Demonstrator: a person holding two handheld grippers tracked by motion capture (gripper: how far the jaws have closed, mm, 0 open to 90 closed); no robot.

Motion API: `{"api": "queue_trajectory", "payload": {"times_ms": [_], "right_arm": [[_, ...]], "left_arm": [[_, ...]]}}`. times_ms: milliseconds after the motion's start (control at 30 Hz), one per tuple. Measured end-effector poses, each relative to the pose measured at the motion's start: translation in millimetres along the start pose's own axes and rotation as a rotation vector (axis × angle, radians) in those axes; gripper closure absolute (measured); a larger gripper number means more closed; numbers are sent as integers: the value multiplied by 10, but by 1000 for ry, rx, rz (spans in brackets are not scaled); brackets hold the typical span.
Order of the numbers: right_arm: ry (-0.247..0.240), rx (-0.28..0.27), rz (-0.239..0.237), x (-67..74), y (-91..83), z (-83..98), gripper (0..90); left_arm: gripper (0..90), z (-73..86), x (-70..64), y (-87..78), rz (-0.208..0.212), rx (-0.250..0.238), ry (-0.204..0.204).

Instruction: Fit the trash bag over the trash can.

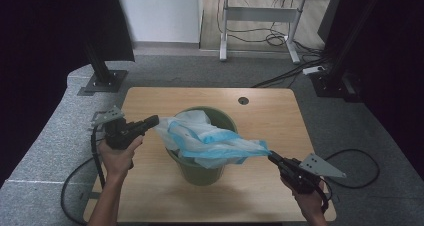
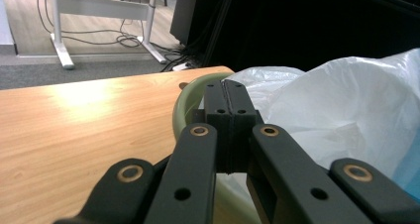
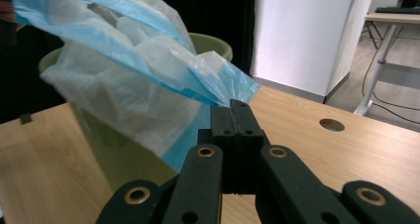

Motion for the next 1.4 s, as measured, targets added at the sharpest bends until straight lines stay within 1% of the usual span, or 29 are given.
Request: {"api": "queue_trajectory", "payload": {"times_ms": [100,233,367,433,467,500,567,667,767,833,900,1067,1100,1133,1167,1200,1233,1300,1367,1400], "right_arm": [[-8,11,-20,71,-37,49,889],[3,33,-60,209,-64,171,889],[15,64,-120,387,-51,350,889],[20,78,-140,442,-40,417,889],[27,85,-151,464,-36,452,889],[41,92,-166,483,-28,502,889],[54,103,-184,499,-15,565,889],[52,129,-202,525,6,657,889],[61,146,-229,561,33,733,889],[63,164,-238,582,66,789,889],[71,180,-244,593,100,846,890],[96,230,-242,576,201,1027,890],[99,236,-235,567,220,1047,890],[104,251,-220,553,252,1080,890],[93,275,-199,540,279,1117,890],[81,293,-186,530,298,1151,890],[86,310,-178,514,326,1205,890],[106,318,-174,487,346,1257,889],[123,298,-164,449,322,1234,889],[132,271,-144,399,282,1169,888]], "left_arm": [[900,82,16,-48,4,6,-7],[900,180,16,-135,-2,14,8],[900,299,81,-188,-7,21,-9],[900,372,128,-196,-3,27,-28],[900,424,159,-201,-3,31,-39],[900,447,171,-204,-1,32,-44],[900,493,195,-217,-1,37,-50],[900,552,229,-241,-2,40,-60],[900,608,257,-250,4,40,-78],[900,655,271,-233,5,51,-85],[900,704,279,-207,-3,71,-82],[900,748,301,-160,-11,87,-76],[900,752,308,-143,-16,91,-73],[900,755,319,-130,-34,95,-68],[900,755,327,-122,-38,98,-66],[900,751,343,-112,-41,99,-71],[900,746,351,-106,-42,96,-76],[900,728,357,-104,-38,91,-81],[900,715,337,-102,-37,91,-73],[900,711,330,-100,-35,91,-72]]}}
Point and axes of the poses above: each handheld gripper's, and its own axes: y roughly forward along the jaws, z roughly out of its underside, x roughly to its left, the point moved 7 cm from there along y, roughly forward along the jaws, and after that the axes turned 2 degrees about -y, right-handed, at the moved point
